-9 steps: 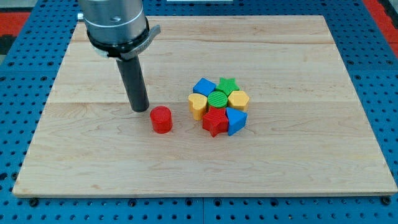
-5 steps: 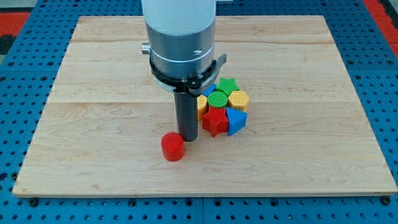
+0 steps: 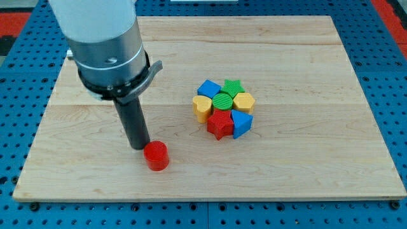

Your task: Push the red circle into the group of blocks

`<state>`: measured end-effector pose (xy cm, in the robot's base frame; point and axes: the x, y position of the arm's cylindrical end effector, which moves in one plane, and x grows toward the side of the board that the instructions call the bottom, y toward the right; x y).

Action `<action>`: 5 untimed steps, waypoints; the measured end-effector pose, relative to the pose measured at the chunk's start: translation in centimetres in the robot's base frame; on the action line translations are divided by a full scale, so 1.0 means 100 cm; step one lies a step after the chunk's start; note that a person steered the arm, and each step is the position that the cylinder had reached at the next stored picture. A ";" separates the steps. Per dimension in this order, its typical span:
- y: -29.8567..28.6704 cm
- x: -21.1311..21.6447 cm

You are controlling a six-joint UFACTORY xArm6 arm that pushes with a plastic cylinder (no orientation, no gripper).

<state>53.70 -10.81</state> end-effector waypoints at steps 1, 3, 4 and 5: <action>0.017 0.037; 0.070 0.070; 0.078 0.068; 0.052 0.063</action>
<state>59.99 -5.58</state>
